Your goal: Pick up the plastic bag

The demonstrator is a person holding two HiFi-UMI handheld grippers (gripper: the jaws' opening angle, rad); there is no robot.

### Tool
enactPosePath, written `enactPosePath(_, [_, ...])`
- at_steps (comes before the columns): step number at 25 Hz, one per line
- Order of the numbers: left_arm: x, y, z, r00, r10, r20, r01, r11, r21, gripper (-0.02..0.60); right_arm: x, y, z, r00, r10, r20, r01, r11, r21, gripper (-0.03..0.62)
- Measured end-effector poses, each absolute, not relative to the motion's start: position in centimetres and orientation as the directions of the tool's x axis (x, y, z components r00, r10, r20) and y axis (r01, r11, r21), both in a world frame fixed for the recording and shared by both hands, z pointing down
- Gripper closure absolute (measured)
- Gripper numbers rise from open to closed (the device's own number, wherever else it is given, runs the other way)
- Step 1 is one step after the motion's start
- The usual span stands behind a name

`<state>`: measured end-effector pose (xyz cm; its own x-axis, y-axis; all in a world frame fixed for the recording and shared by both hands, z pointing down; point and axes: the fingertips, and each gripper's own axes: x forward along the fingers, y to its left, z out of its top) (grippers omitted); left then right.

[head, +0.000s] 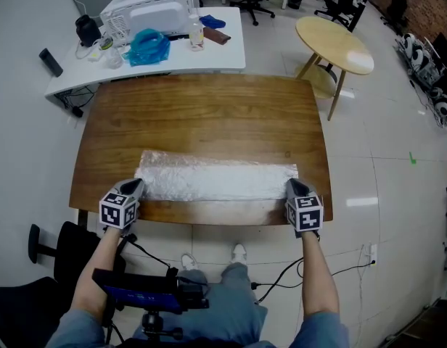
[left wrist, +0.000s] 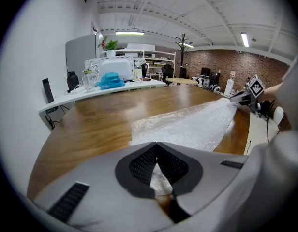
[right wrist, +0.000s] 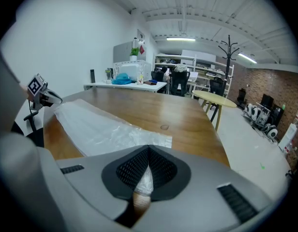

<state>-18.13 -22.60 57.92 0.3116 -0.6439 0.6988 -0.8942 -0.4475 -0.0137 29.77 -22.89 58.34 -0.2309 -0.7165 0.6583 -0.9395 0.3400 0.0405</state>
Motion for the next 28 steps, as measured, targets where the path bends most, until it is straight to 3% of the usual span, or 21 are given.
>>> enactPosePath(8, [-14.4, -22.6, 52.4, 0.389, -0.724, 0.570, -0.879, -0.477, -0.005, 0.566, 29.0, -23.4, 52.6, -0.234, -0.811, 0.536, -0.945, 0.319, 0.069, 0.562])
enactPosePath(15, [-8.9, -22.0, 42.9, 0.524, -0.772, 0.360, -0.826, -0.564, -0.010, 0.566, 22.8, -22.5, 44.9, -0.361, -0.854, 0.376, -0.903, 0.421, 0.089, 0.562])
enactPosePath(28, [-2.3, -17.4, 27.2, 0.694, -0.720, 0.008, -0.717, -0.692, -0.088, 0.566, 9.0, -17.3, 28.9, -0.635, -0.773, 0.013, -0.769, 0.633, 0.084, 0.563])
